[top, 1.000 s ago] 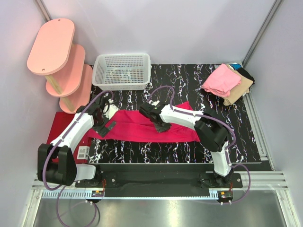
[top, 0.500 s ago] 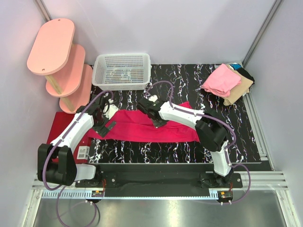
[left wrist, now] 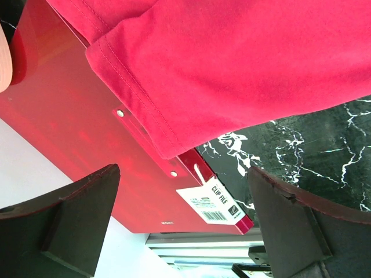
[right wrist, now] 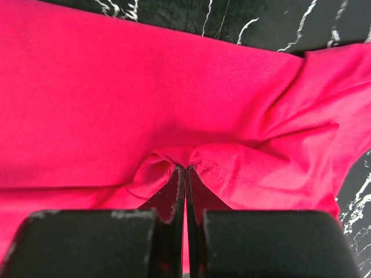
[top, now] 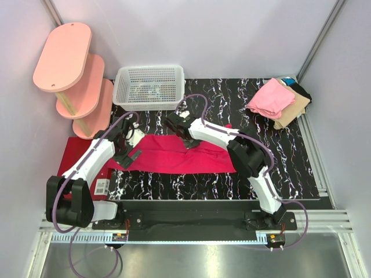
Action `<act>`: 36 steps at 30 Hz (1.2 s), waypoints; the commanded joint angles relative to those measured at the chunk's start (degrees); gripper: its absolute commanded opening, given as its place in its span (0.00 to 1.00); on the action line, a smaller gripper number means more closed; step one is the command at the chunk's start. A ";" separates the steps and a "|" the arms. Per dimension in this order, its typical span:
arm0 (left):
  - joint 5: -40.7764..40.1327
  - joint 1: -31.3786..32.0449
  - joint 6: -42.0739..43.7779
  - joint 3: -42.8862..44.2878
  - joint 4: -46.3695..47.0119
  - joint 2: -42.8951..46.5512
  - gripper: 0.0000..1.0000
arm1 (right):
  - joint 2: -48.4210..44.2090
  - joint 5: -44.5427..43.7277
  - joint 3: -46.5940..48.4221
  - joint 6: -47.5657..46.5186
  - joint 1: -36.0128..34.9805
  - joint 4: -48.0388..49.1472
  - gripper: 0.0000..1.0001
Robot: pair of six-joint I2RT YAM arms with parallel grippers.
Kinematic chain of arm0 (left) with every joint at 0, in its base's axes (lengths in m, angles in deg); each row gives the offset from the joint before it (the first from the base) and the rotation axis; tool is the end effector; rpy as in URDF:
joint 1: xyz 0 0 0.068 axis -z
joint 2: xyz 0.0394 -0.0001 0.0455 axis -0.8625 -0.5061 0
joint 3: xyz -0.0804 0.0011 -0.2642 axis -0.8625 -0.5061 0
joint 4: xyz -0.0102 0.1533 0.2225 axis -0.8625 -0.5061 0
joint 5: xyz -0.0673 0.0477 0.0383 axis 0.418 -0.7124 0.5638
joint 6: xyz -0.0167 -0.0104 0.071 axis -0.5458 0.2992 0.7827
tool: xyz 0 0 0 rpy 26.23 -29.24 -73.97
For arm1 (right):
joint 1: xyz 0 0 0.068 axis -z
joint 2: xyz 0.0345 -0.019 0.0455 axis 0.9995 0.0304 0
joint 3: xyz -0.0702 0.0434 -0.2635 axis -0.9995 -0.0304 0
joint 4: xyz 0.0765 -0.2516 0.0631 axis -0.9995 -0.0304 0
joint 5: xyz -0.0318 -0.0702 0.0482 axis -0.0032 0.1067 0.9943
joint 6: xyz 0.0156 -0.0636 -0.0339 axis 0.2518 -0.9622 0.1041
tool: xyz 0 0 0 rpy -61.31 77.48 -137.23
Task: Fold and stack the t-shirts
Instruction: Rotate the tshirt 45 degrees
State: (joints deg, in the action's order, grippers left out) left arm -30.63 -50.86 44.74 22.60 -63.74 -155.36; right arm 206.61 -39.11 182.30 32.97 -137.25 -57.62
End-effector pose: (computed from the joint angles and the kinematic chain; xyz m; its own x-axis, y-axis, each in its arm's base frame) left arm 0.2446 -0.0246 0.1930 -0.7574 0.6338 -0.1571 0.5650 0.7567 0.3288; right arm 0.3275 0.3350 0.1565 -0.8238 -0.4065 -0.3950 -0.3043 0.9051 -0.2969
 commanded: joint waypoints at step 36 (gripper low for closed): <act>1.38 0.76 -0.77 -2.10 2.24 -1.26 0.99 | -26.65 3.06 -21.03 8.95 7.07 2.69 0.59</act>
State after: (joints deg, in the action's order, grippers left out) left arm -30.39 -50.32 44.63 19.80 -63.48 -155.46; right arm 184.80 -37.32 166.43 37.95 -130.24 -58.24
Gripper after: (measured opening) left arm 0.987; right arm 0.599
